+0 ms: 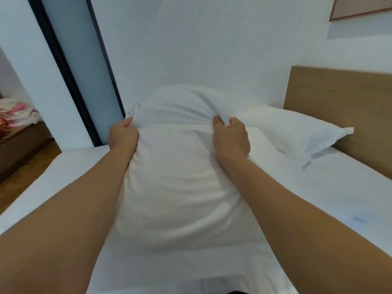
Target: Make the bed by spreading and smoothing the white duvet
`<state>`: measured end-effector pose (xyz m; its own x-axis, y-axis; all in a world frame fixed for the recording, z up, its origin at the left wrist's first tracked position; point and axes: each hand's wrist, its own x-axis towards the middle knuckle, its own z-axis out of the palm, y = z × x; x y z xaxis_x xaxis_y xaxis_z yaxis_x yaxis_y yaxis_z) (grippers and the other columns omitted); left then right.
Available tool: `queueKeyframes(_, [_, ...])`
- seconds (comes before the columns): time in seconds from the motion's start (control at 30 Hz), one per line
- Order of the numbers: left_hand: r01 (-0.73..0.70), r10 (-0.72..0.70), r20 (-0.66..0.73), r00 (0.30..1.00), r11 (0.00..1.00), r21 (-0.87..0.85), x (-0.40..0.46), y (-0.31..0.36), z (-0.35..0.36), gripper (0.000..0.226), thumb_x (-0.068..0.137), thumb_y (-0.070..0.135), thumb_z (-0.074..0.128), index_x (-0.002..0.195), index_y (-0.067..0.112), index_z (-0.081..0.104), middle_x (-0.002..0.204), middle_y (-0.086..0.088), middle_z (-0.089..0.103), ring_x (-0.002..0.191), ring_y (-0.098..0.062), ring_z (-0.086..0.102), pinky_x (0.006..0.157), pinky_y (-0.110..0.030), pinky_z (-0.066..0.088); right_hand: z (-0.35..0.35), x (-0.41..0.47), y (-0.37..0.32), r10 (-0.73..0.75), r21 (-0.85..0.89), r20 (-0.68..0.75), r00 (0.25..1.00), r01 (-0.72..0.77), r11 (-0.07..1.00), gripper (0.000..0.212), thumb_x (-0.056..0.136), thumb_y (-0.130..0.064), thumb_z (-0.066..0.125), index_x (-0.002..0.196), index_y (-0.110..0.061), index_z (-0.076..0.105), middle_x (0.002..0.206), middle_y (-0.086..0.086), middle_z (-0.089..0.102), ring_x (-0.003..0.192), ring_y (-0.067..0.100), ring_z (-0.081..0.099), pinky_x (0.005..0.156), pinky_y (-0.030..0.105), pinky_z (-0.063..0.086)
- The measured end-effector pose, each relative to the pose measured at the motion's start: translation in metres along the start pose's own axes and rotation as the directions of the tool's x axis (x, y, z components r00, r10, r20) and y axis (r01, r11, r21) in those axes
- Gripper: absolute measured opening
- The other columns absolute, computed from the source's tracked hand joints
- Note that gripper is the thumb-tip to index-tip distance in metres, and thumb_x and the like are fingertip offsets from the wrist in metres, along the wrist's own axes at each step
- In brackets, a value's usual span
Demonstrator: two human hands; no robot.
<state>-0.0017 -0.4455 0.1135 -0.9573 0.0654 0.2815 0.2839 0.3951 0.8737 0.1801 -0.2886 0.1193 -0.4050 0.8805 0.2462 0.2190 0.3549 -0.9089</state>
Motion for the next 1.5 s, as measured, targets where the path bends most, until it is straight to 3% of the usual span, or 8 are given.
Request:
queueKeyframes(0.23, [-0.017,0.028,-0.024,0.999,0.924,0.382,0.083,-0.091,-0.054,0.047,0.094,0.007,0.038,0.138,0.014,0.052,0.145,-0.012,0.048,0.130,-0.035,0.044,0.108,-0.039,0.035,0.142,-0.015,0.029,-0.020,0.013,0.334,0.942,0.016,1.000,0.048,0.096,-0.050,0.040,0.120,-0.014,0.060,0.119,0.007,0.065,0.111,0.029,0.059,0.097,0.041,0.046])
queueKeyframes(0.33, [0.082,-0.198,0.144,0.970,0.816,0.572,0.113,-0.134,-0.050,0.053,0.094,0.042,0.035,0.139,0.016,0.046,0.146,-0.015,0.044,0.131,-0.038,0.040,0.108,-0.043,0.032,0.186,-0.029,0.074,0.063,-0.181,0.533,0.844,0.041,0.983,0.048,0.100,-0.046,0.036,0.120,-0.008,0.058,0.125,0.012,0.061,0.117,0.031,0.056,0.099,0.039,0.043])
queueKeyframes(0.43, [0.218,-0.523,0.344,0.780,0.742,0.635,0.097,-0.192,-0.004,0.093,0.075,0.091,0.025,0.153,0.041,0.014,0.163,-0.011,0.002,0.147,-0.038,0.010,0.117,-0.056,0.010,0.221,-0.043,0.136,0.178,-0.462,0.660,0.730,0.207,0.863,0.038,0.101,-0.039,0.035,0.117,-0.008,0.050,0.128,0.016,0.056,0.118,0.033,0.053,0.097,0.039,0.042])
queueKeyframes(0.5, [0.185,-0.588,0.328,0.739,0.646,0.741,0.045,-0.248,0.043,0.094,0.069,0.095,0.016,0.149,0.051,-0.003,0.162,-0.007,-0.016,0.146,-0.042,-0.006,0.111,-0.069,0.000,0.240,-0.060,0.178,0.284,-0.522,0.754,0.592,0.279,0.806,0.060,0.098,-0.050,0.039,0.140,-0.008,0.033,0.148,0.017,0.036,0.132,0.036,0.040,0.109,0.045,0.034])
queueKeyframes(0.6, [0.161,-0.465,0.153,0.872,0.569,0.807,-0.017,-0.302,0.085,0.090,0.071,0.091,0.000,0.149,0.047,-0.011,0.162,-0.010,-0.016,0.143,-0.047,-0.014,0.098,-0.080,-0.007,0.262,-0.080,0.224,0.369,-0.526,0.814,0.449,0.300,0.796,0.087,0.095,-0.061,0.036,0.154,-0.019,-0.012,0.162,0.012,-0.011,0.148,0.035,0.014,0.119,0.046,0.017])
queueKeyframes(0.93, [0.120,-0.353,0.065,0.933,0.478,0.870,-0.004,-0.334,0.111,0.087,0.076,0.086,-0.005,0.151,0.043,-0.011,0.162,-0.012,-0.012,0.142,-0.050,-0.012,0.098,-0.080,-0.010,0.273,-0.070,0.247,0.272,-0.464,0.843,0.464,0.374,0.803,0.083,0.098,-0.055,0.039,0.155,-0.017,-0.007,0.162,0.017,-0.004,0.146,0.036,0.018,0.118,0.041,0.021])
queueKeyframes(1.13, [0.109,-0.374,0.090,0.923,0.478,0.872,0.008,-0.247,0.121,0.073,0.094,0.057,0.023,0.155,0.024,0.003,0.163,-0.009,-0.002,0.146,-0.043,-0.002,0.108,-0.073,0.003,0.175,0.006,0.190,-0.069,-0.351,0.710,0.701,0.436,0.829,0.059,0.101,-0.037,0.046,0.151,-0.012,0.028,0.156,0.009,0.031,0.141,0.023,0.032,0.113,0.029,0.022])
queueKeyframes(1.5, [-0.681,0.328,0.679,0.657,0.645,0.347,-0.150,0.020,0.297,0.063,0.099,0.049,0.023,0.155,0.033,-0.002,0.163,-0.002,-0.009,0.149,-0.032,-0.009,0.117,-0.058,-0.003,-0.125,0.099,0.224,-0.069,-0.618,0.218,0.974,0.192,0.763,0.061,0.100,-0.037,0.047,0.152,-0.014,0.026,0.157,0.005,0.030,0.143,0.022,0.030,0.116,0.036,0.024])
